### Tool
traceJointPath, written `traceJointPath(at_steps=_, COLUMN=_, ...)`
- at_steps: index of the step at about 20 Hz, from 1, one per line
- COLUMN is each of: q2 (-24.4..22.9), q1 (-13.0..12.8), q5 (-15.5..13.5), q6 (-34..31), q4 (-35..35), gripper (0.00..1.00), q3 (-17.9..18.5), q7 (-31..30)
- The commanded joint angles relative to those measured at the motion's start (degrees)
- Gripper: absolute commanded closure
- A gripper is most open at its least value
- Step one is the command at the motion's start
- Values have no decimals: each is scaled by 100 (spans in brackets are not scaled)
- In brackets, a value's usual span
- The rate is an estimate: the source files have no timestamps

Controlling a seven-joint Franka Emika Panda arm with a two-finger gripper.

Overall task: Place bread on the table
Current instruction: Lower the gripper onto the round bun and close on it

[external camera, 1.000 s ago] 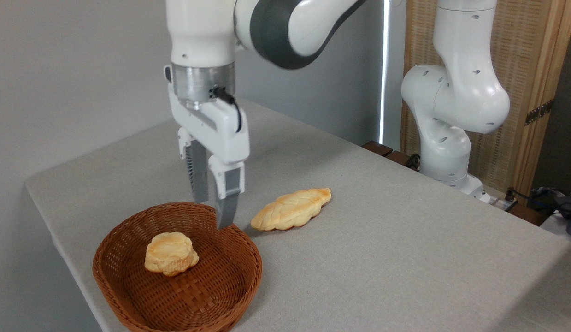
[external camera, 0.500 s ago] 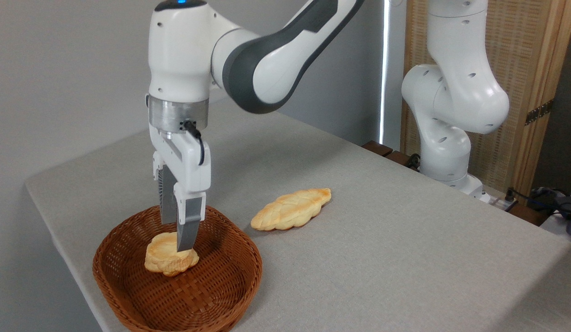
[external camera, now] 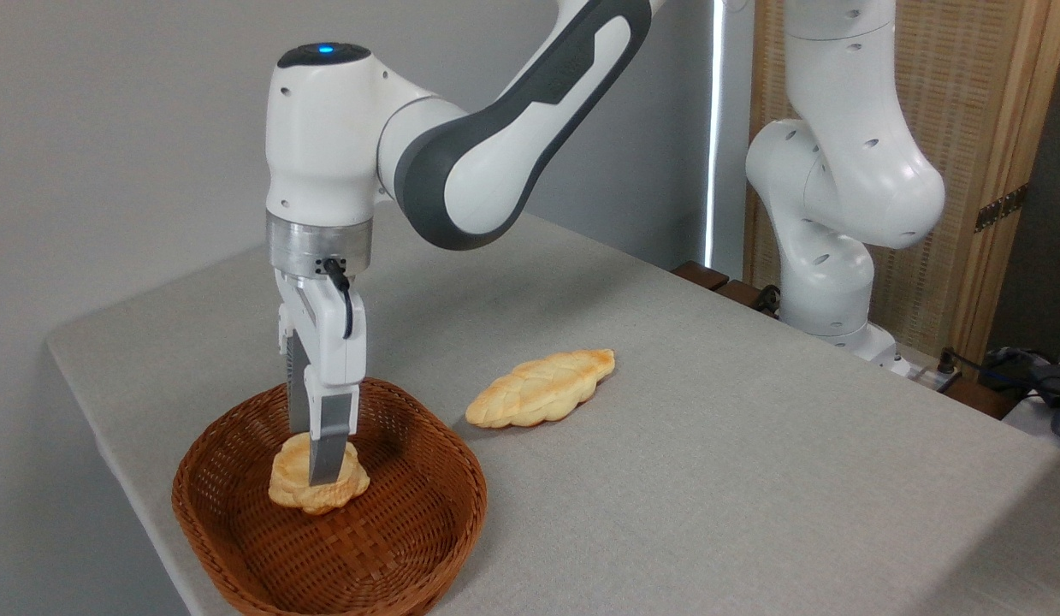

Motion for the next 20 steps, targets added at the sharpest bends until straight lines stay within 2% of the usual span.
traceJointPath(at_steps=1, q2=91, q1=8, q5=19, q6=299, q4=35, gripper=0, q3=-5, q7=88)
traceJointPath(at_steps=6, q2=214, q1=8, q5=28, q6=344, q4=35, gripper=0, q3=-5, q7=158)
traceJointPath(at_steps=9, q2=337, q1=8, q5=449, q6=344, q4=35, gripper=0, q3=-5, q7=141)
traceJointPath(at_steps=14, q2=355, q1=8, q5=459, q6=335, q4=26, gripper=0, q3=-5, q7=106)
traceJointPath(at_steps=15, q2=355, q1=8, q5=459, q6=335, q4=26, gripper=3, q3=-5, q7=106)
traceJointPath(at_steps=16, q2=355, q1=16, q5=467, q6=335, q4=26, gripper=14, q3=-5, q7=115)
traceJointPath(at_steps=20, q2=355, q1=25, q5=467, q6=335, q4=26, gripper=24, q3=-5, q7=123)
